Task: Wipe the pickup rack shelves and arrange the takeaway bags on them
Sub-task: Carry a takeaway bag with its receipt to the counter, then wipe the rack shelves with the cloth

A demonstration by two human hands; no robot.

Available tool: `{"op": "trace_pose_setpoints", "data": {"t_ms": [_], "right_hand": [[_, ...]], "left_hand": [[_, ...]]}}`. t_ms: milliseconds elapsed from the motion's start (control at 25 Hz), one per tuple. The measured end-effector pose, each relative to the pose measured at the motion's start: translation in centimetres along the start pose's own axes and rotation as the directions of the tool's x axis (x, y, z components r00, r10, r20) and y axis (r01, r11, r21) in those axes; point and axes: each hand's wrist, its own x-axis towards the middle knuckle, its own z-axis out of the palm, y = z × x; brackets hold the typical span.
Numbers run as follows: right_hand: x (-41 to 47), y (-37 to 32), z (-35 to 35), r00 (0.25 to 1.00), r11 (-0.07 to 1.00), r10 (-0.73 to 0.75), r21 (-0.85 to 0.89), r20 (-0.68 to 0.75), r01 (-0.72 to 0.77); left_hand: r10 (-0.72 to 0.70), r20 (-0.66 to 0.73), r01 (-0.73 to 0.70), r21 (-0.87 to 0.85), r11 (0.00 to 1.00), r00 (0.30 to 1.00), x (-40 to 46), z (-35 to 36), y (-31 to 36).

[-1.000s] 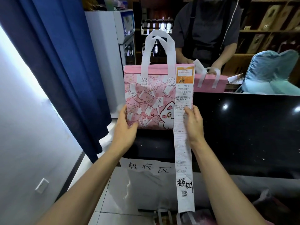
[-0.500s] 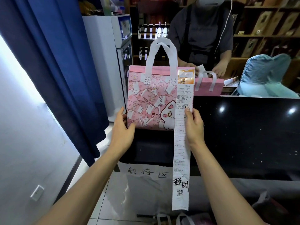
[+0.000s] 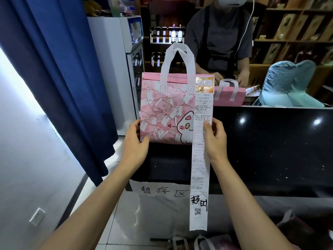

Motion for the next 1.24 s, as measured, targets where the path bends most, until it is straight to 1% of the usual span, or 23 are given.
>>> {"op": "trace_pose_setpoints", "data": {"t_ms": [120, 240, 400, 480, 600, 800, 960, 1080, 1240], "right_hand": [[-0.9, -0.5, -0.5, 0.994, 0.991, -0.104, -0.09, -0.034, 0.101], [-2.2, -1.2, -1.3, 0.986, 0.971, -0.161, -0.184, -0.034, 0.153], [-5.1, -2.5, -2.2, 0.975, 0.911, -0.221, -0.354, 0.012, 0.211], [-7.3, -3.2, -2.2, 0.968, 0.884, -0.245, -0.397, 0.052, 0.245], [-10.9, -4.2, -2.0, 0.962, 0.865, -0.254, -0.422, 0.102, 0.272], [-17.8, -4.6, -1.0, 0.954, 0.856, -0.237, -0.425, 0.182, 0.294], [-23.3, -4.6, 0.0, 0.933, 0.838, -0.242, -0.428, 0.265, 0.339], [-27.0, -4.6, 0.9, 0.923, 0.844, -0.207, -0.417, 0.325, 0.337], [-30.6, -4.7, 2.6, 0.888, 0.843, -0.209, -0.384, 0.411, 0.376]], "left_hand": [[0.025, -0.006, -0.025, 0.061, 0.998, 1.0, -0.6, -0.1, 0.4], [0.092, -0.021, -0.087, 0.169, 0.982, 0.996, -2.0, -0.3, 1.3], [0.149, 0.013, -0.146, 0.276, 0.95, 0.989, -4.8, -1.2, 2.9], [0.174, 0.046, -0.18, 0.321, 0.93, 0.984, -6.7, -2.0, 3.5], [0.205, 0.073, -0.217, 0.359, 0.908, 0.976, -9.7, -3.5, 3.8], [0.203, 0.075, -0.216, 0.387, 0.896, 0.976, -15.4, -6.7, 2.9], [0.206, 0.068, -0.216, 0.404, 0.889, 0.976, -19.9, -9.1, 1.6], [0.197, 0.056, -0.201, 0.438, 0.876, 0.979, -22.9, -10.9, 0.3], [0.155, 0.044, -0.156, 0.493, 0.856, 0.987, -26.5, -13.3, -1.2]]}}
